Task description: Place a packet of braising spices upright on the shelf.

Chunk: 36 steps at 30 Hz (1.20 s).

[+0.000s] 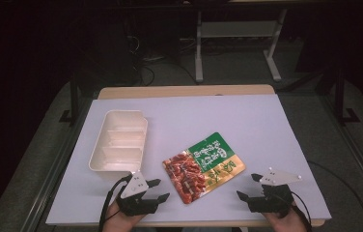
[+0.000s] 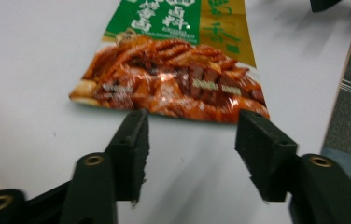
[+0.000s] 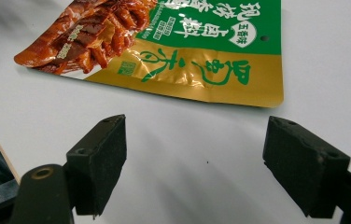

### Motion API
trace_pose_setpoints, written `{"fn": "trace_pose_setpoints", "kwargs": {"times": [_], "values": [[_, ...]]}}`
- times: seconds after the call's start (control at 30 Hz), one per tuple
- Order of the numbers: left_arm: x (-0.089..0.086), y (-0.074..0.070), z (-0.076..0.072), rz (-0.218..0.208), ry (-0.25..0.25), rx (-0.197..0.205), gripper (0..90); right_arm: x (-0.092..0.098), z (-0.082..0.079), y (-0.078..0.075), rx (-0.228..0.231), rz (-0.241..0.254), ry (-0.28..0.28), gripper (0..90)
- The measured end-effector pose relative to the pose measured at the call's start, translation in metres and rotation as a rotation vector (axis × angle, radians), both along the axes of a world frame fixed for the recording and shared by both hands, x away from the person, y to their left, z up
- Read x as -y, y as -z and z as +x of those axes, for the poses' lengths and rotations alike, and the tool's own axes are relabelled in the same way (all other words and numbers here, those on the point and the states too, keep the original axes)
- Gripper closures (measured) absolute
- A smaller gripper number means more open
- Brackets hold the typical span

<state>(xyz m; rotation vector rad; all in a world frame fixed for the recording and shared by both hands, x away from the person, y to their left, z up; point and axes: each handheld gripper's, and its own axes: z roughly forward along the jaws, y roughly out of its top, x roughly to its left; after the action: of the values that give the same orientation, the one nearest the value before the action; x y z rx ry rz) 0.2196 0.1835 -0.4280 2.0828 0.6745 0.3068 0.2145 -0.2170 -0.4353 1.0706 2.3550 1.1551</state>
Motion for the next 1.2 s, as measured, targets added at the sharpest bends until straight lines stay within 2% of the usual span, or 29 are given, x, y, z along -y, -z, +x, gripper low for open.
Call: {"fn": "trace_pose_setpoints", "kwargs": {"times": [0.07,0.1,0.17,0.23,0.27,0.37,0.5,0.6,0.7,0.87,1.07,1.1,1.13,1.2], "values": [[0.003,-0.003,0.009,-0.013,0.011,-0.009,50.3,0.000,0.000,0.000,-0.004,0.001,0.003,21.0],[0.005,-0.004,0.012,-0.019,0.012,-0.012,56.3,0.001,0.000,0.000,0.004,-0.002,0.000,20.9],[0.011,-0.006,0.020,-0.013,0.015,-0.016,58.3,0.001,-0.001,0.000,0.003,0.000,0.002,20.9],[0.017,-0.008,0.028,-0.013,0.028,-0.036,64.7,0.003,-0.001,0.000,0.005,0.001,0.003,20.9],[0.022,-0.008,0.030,-0.005,0.037,-0.039,64.7,0.003,-0.001,0.000,0.005,0.001,0.003,20.9],[0.035,-0.011,0.037,0.054,0.062,-0.025,73.0,0.003,-0.001,-0.001,0.003,0.005,0.005,20.8],[0.047,-0.011,0.046,0.111,0.076,-0.036,89.5,0.003,-0.002,-0.001,0.009,-0.002,0.007,20.8],[0.054,-0.008,0.054,0.171,0.082,-0.050,90.0,0.002,-0.002,-0.001,0.017,-0.021,0.007,20.8],[0.058,-0.005,0.060,0.201,0.081,-0.066,90.0,0.001,-0.002,-0.001,0.007,-0.025,0.009,20.8],[0.061,-0.002,0.067,0.229,0.078,-0.090,90.0,0.001,-0.001,0.000,0.001,-0.021,0.007,20.8],[0.066,0.005,0.073,0.253,0.073,-0.147,90.0,0.003,0.000,0.000,0.006,-0.019,0.026,20.0],[0.067,0.006,0.073,0.256,0.070,-0.166,90.0,0.003,0.001,0.001,0.006,-0.019,0.029,20.0],[0.066,0.005,0.073,0.274,0.076,-0.178,90.0,0.004,0.001,0.001,0.003,-0.016,0.035,19.9],[0.067,0.006,0.073,0.274,0.073,-0.183,90.0,0.004,0.003,0.001,0.000,-0.008,0.041,19.5]]}}
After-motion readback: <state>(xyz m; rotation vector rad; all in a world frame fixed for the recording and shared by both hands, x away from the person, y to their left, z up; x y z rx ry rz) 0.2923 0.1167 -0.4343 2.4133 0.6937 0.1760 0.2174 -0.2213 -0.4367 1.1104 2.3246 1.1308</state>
